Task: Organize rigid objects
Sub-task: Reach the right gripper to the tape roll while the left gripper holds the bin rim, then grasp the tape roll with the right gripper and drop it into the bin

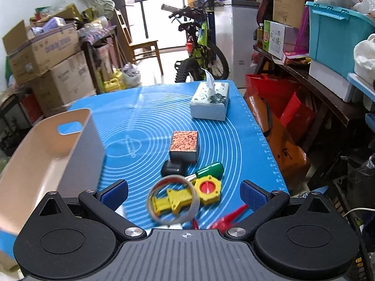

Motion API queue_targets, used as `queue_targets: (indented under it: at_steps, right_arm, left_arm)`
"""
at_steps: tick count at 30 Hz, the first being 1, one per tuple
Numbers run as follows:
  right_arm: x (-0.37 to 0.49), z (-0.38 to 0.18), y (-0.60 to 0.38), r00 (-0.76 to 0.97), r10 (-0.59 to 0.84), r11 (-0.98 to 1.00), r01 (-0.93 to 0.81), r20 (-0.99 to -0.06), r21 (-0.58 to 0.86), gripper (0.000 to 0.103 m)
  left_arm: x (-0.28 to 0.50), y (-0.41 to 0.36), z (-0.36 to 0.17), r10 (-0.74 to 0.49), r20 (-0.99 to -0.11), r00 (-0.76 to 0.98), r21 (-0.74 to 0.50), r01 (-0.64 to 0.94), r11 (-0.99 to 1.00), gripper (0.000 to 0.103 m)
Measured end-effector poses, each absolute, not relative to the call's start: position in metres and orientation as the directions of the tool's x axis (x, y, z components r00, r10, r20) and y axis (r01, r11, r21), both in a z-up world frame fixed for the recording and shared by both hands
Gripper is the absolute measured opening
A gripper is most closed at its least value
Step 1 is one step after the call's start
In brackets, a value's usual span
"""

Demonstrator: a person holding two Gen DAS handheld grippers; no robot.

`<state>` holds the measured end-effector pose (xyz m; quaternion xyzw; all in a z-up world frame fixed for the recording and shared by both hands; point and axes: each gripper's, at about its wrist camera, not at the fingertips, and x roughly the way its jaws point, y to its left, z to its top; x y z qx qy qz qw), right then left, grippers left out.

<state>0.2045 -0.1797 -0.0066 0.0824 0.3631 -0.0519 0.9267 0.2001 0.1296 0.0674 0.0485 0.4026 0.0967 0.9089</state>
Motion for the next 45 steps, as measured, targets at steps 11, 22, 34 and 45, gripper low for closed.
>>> queue_targets:
  at_steps: [11, 22, 34, 45]
  right_arm:
    - [0.27, -0.059, -0.177, 0.62, -0.101, 0.984, 0.175, -0.778, 0.011, 0.094]
    - [0.3, -0.085, -0.163, 0.556, -0.133, 0.99, 0.114, -0.821, -0.082, 0.081]
    - [0.307, -0.089, -0.157, 0.548, -0.121, 0.992, 0.096, -0.828, -0.082, 0.067]
    - [0.308, -0.087, -0.157, 0.558, -0.089, 0.996, 0.077, -0.825, -0.056, 0.025]
  left_arm:
    - [0.251, 0.158, 0.008, 0.192, -0.832, 0.521, 0.126, -0.159, 0.979, 0.077]
    - [0.267, 0.169, -0.028, 0.147, -0.89, 0.432, 0.093, -0.143, 0.985, 0.042]
    - [0.269, 0.17, -0.035, 0.075, -0.915, 0.397, 0.037, -0.102, 0.994, 0.01]
    - [0.27, 0.171, -0.036, 0.069, -0.914, 0.4, 0.028, -0.107, 0.994, 0.009]
